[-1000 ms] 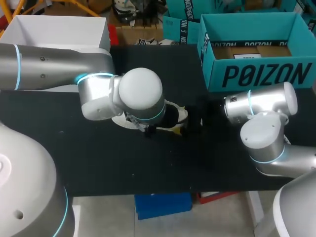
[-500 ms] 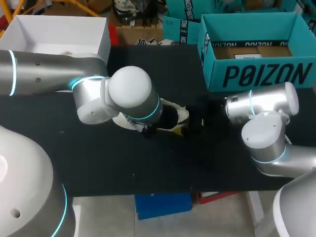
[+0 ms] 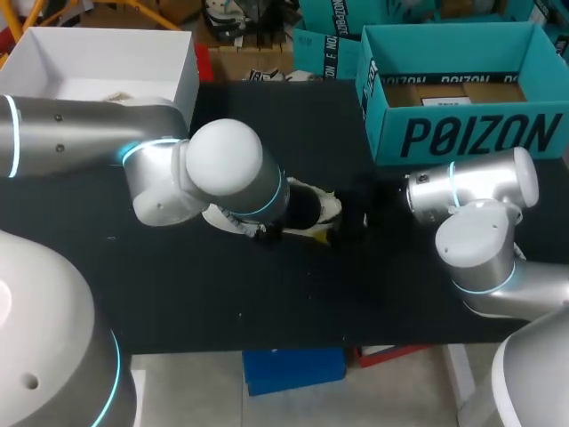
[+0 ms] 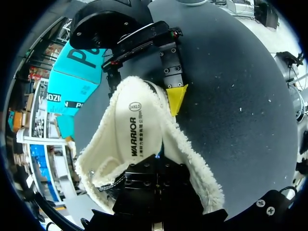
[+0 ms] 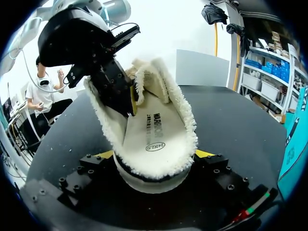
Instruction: Take the shoe out of the shoebox, open the shoe tongue, remove and reinsert the insole, then place the shoe into the shoebox
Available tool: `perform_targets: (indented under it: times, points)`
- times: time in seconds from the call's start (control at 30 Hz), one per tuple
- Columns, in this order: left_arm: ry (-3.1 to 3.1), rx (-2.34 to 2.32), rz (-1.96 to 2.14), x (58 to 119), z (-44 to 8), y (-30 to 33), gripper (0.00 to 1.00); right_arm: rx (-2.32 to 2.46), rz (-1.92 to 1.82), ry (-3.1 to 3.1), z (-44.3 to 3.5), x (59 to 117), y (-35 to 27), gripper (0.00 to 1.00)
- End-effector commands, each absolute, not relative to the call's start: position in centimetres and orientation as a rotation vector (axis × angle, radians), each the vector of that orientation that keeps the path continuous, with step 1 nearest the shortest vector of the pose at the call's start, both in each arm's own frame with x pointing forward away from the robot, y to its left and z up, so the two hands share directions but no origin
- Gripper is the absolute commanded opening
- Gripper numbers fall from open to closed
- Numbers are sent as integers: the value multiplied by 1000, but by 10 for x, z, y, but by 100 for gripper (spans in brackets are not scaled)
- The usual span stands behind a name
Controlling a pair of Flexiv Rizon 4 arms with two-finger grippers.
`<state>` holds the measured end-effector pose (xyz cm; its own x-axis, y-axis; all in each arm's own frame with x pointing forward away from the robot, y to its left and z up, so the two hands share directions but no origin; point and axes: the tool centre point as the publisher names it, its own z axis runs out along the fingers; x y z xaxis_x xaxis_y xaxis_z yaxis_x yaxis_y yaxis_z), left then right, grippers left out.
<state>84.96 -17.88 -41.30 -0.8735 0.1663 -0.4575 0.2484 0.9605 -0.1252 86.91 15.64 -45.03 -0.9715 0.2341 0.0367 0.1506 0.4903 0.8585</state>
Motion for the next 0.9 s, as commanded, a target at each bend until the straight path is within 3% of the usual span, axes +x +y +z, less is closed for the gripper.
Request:
perform_targets:
  times: [0.03, 0.9]
  points:
    - [2647, 292, -249, 842, -402, -184, 0, 348, 1502, 2640, -457, 871, 164, 0]
    - [2796, 325, -331, 847, -373, -183, 0, 348, 1502, 2640, -457, 871, 164, 0]
